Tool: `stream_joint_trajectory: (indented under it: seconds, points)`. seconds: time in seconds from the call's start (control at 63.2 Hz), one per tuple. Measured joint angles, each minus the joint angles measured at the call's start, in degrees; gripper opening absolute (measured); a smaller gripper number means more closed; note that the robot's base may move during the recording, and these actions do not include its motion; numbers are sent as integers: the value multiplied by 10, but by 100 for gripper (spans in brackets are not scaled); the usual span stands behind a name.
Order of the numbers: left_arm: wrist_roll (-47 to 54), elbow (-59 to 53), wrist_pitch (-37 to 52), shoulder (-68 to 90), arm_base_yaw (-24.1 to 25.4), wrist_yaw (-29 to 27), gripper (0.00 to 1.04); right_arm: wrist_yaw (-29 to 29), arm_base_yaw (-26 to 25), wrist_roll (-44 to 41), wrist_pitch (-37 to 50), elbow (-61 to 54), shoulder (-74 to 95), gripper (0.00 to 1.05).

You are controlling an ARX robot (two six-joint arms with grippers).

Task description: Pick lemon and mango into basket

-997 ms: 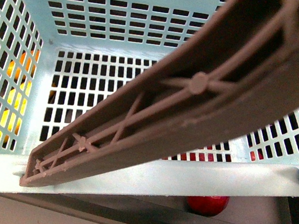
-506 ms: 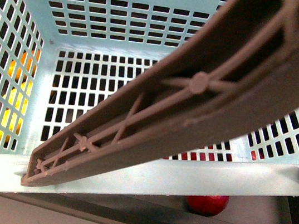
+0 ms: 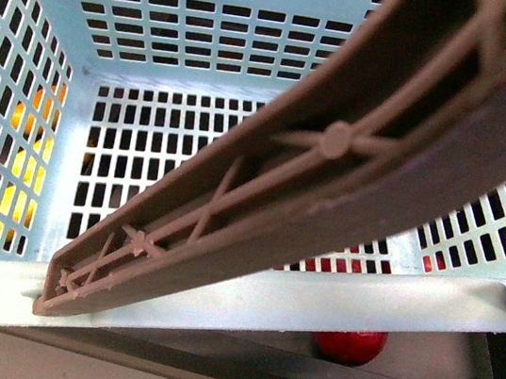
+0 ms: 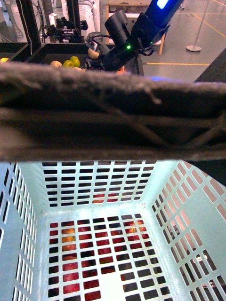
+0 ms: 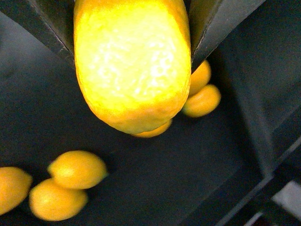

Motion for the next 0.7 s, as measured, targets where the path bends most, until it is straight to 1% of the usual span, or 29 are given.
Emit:
stream_joint_trajectory:
  seconds: [0.079,0.19,0.269,0.364,0.38,0.459,0.57,0.696]
  points:
    - [0,0,0,0,0,0,5,-15,21,-2,0,-49,-46,52]
    - [0,0,0,0,0,0,5,-44,71,-6,-15,-144,-166,52]
    - [0,0,0,0,0,0,5,-46,103,0,-30,-187,-258,52]
    - [0,0,0,0,0,0,5,-43,141,19,-52,-207,-350,52]
    - [0,0,0,0,0,0,5,-40,155,22,-59,-210,-373,52]
    - [0,0,0,0,0,0,5,-32,190,33,-71,-216,-414,52]
    - [0,0,0,0,0,0,5,-6,254,42,-84,-224,-460,52]
    - [0,0,0,0,0,0,5,31,340,55,-90,-231,-486,52]
